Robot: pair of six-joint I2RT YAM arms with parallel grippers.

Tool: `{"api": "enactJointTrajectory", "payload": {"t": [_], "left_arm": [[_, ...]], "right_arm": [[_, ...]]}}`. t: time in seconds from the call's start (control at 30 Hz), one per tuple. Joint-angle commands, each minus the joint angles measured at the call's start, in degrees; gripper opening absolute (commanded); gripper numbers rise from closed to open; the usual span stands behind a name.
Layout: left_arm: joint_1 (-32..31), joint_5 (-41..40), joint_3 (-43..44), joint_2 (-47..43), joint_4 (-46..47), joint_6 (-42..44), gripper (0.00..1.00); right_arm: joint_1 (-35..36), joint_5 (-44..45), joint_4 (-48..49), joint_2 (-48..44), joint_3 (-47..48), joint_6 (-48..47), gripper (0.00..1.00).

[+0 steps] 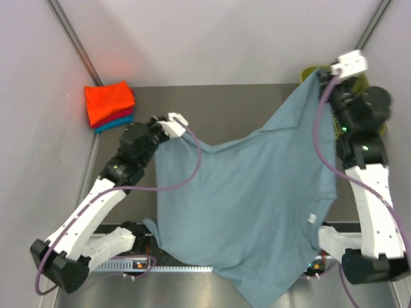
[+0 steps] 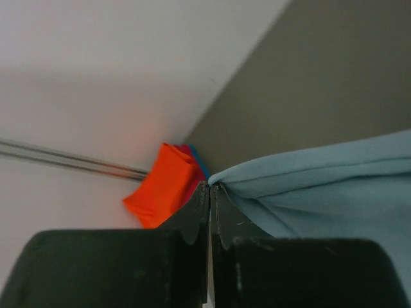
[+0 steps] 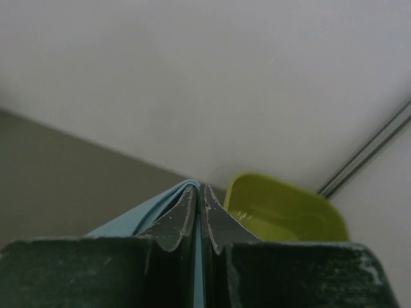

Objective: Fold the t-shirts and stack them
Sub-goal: Flatten the tshirt out

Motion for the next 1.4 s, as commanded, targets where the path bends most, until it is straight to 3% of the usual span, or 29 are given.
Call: {"api": "enactJointTrajectory", "payload": {"t": [0.0,0.1,0.2,0.37,0.53,0.9,1.03,1.2,1.37], "left_arm": [[0.9,2.4,-6.4,4.0,7.2,-2.7,0.00],[4.3,4.3,-7.8,13.0,11.1,-4.4,0.00],[8.4,3.4,-3.5,23.8,11.4,-5.3,0.00],[14.3,-1.5,11.3,43.4,10.0,-4.4,0.00],[16.7,-5.6,30.4,59.4,1.4,-5.1,0.00],[18.6,-7.7,45.4,73.7,1.2,-4.9,0.00],[19.4,-9.5,51.1,78.2,1.6,-4.2,0.00],[21.5,-10.4,58.3,81.7,1.6,-6.1,0.00],[23.1,-11.4,59.4,83.0,7.3,-8.5,0.00]], "right_arm": [[0.0,-5.9,4.1,5.9,-8.4,-3.6,0.00],[1.2,-8.8,2.1,16.9,-8.6,-4.2,0.00],[1.7,-10.1,0.1,29.0,-2.4,-3.6,0.00],[1.8,-7.2,-4.2,48.9,14.1,-2.3,0.00],[1.9,-1.8,-6.6,62.7,33.0,-0.8,0.00],[3.5,3.1,4.1,79.2,50.5,-2.6,0.00],[4.0,4.4,2.8,88.2,64.4,-1.9,0.00],[5.8,6.2,12.4,91.1,64.6,-5.7,0.00],[6.3,9.6,18.7,91.9,64.5,-3.6,0.00]]}}
